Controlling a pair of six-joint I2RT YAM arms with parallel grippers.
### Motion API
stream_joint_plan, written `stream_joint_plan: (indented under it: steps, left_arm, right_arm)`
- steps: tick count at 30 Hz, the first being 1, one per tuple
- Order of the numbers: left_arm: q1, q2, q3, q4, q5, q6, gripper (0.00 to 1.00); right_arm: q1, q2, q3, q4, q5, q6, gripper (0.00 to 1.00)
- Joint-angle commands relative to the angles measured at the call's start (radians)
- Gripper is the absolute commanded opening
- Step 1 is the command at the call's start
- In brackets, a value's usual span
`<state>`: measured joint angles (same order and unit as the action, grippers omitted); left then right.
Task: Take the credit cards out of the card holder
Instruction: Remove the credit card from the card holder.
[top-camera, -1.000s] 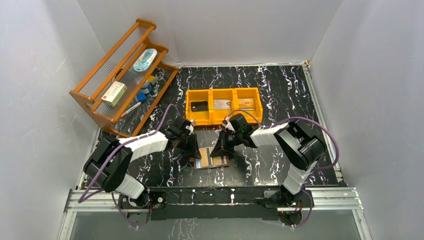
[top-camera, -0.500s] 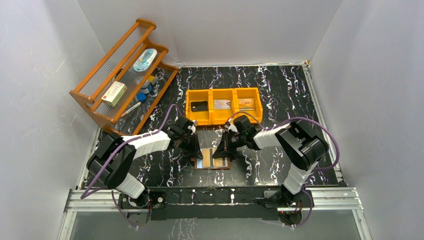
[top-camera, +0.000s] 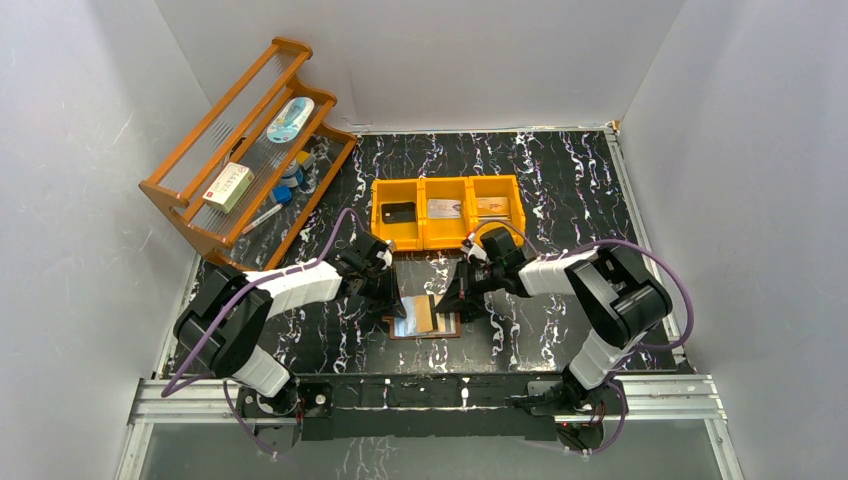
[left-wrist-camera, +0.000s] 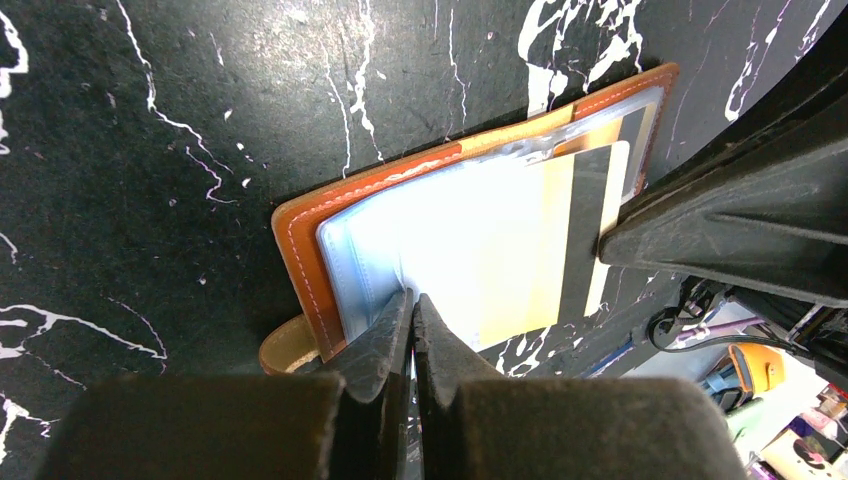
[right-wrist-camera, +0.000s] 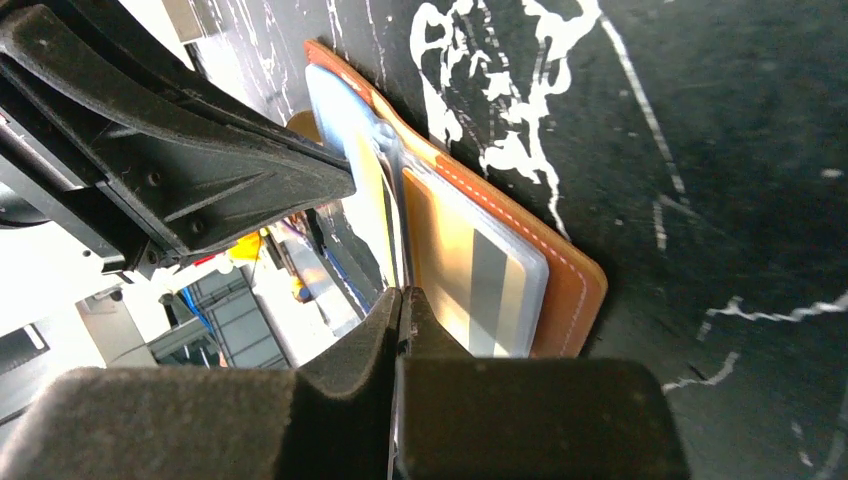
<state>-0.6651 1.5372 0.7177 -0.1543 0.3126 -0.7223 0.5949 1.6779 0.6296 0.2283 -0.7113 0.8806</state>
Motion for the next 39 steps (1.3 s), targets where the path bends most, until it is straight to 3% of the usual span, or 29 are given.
stream_joint_plan:
  steps: [1,4,7,13,16,22,31,35,37,39]
  left_arm:
    - [-0.014,0.082,-0.053,-0.128,-0.164,0.038,0.00]
    - [-0.014,0.081,-0.047,-0.127,-0.159,0.040,0.00]
    - [-0.014,0.075,-0.035,-0.125,-0.145,0.045,0.00]
    - [-0.016,0.066,-0.014,-0.124,-0.134,0.046,0.00]
    - [-0.016,0.068,-0.008,-0.126,-0.132,0.048,0.00]
    - [-0.016,0.059,-0.016,-0.128,-0.138,0.041,0.00]
    - [-0.016,-0.050,-0.015,-0.140,-0.168,0.030,0.00]
    - [-0.016,-0.112,0.028,-0.152,-0.182,0.035,0.14]
    - [-0.016,-0.132,0.062,-0.154,-0.181,0.027,0.28]
    - [-0.019,-0.146,0.090,-0.143,-0.160,0.027,0.35]
  right_arm:
    - [-0.028,-0.030,-0.001,-0.026,-0.041,-0.025,0.05]
    - [-0.028,-0.018,-0.004,0.012,-0.058,-0.014,0.09]
    - [-0.026,-0.004,0.006,0.038,-0.066,0.007,0.19]
    - [0.020,0.046,0.045,0.085,-0.076,0.031,0.26]
    - [0.036,0.052,0.037,0.118,-0.036,0.062,0.23]
    - [0.035,0.033,0.028,0.091,0.018,0.061,0.01]
    - [-0.007,-0.080,-0.024,-0.047,0.098,0.000,0.00]
    - [-0.006,-0.056,-0.021,-0.030,0.087,0.013,0.00]
    - [-0.006,-0.051,-0.027,-0.010,0.081,0.024,0.00]
    - [-0.006,-0.050,-0.021,-0.017,0.089,0.021,0.00]
